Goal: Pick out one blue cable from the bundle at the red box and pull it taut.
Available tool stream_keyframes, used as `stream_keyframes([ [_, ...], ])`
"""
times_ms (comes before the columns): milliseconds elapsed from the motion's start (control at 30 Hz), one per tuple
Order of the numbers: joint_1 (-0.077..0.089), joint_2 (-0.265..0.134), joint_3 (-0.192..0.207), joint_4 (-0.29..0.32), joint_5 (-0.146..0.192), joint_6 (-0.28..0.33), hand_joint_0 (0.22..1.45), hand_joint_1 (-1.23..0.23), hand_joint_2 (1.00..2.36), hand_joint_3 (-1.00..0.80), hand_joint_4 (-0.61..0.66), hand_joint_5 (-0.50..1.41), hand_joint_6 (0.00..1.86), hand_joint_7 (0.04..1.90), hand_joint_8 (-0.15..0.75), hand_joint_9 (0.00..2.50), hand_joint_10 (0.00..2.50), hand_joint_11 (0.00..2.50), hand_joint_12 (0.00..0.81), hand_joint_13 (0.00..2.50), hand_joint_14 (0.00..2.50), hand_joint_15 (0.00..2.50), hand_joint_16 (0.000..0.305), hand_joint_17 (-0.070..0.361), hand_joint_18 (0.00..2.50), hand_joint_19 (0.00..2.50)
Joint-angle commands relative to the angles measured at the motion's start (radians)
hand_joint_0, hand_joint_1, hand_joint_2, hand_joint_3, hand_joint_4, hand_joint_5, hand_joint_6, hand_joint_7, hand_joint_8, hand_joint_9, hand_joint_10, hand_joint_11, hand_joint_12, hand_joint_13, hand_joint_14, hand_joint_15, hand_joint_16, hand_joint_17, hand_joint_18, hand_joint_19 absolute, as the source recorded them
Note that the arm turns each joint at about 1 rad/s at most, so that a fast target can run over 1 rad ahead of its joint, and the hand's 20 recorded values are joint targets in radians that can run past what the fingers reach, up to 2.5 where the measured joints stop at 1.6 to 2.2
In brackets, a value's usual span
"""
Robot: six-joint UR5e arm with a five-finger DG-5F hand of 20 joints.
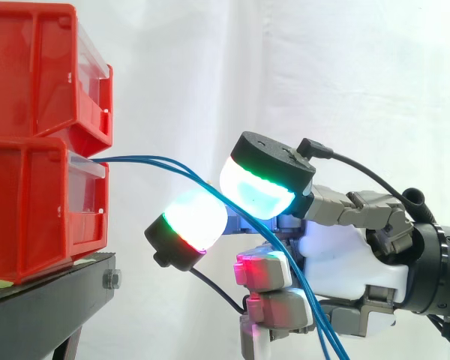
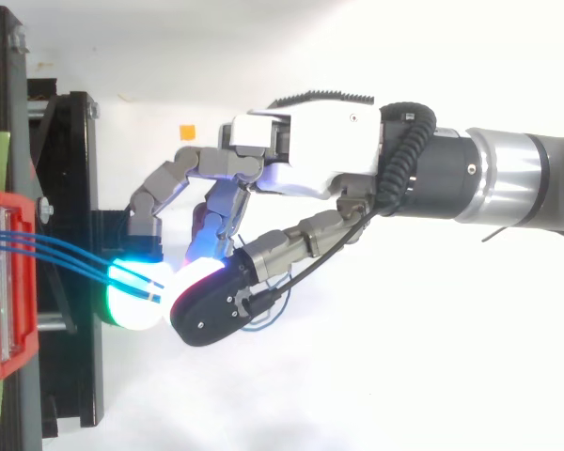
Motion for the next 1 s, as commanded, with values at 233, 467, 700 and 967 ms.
stream_keyframes([
  [233, -0.010, 0.000, 0.000, -0.009, -0.019, 0.003, 0.67, -0.68, 1.02, -0.28, -0.02, -0.19, 0.95, 0.72, 0.364, 0.95, 0.02, 0.49, 0.373, 1.41, 0.02, 0.81, 0.049, 0.109, 0.95, 0.69],
  [467, -0.010, 0.000, 0.000, -0.010, -0.021, 0.007, 0.67, -0.68, 1.02, -0.28, 0.00, -0.19, 0.95, 0.72, 0.371, 0.86, 0.01, 0.37, 0.398, 1.52, 0.02, 0.52, 0.032, 0.072, 0.92, 0.51],
  [700, -0.010, 0.000, 0.000, -0.010, -0.019, 0.007, 0.66, -0.68, 1.02, -0.28, 0.01, -0.19, 0.95, 0.73, 0.371, 0.86, 0.01, 0.36, 0.460, 1.38, 0.01, 0.23, 0.027, 0.061, 0.87, 0.44],
  [967, -0.010, 0.000, 0.000, -0.010, -0.016, 0.007, 0.66, -0.68, 1.01, -0.28, 0.01, -0.18, 0.95, 0.72, 0.344, 0.70, 0.01, 0.25, 0.455, 0.99, 0.00, 0.02, 0.038, 0.085, 0.74, 0.38],
])
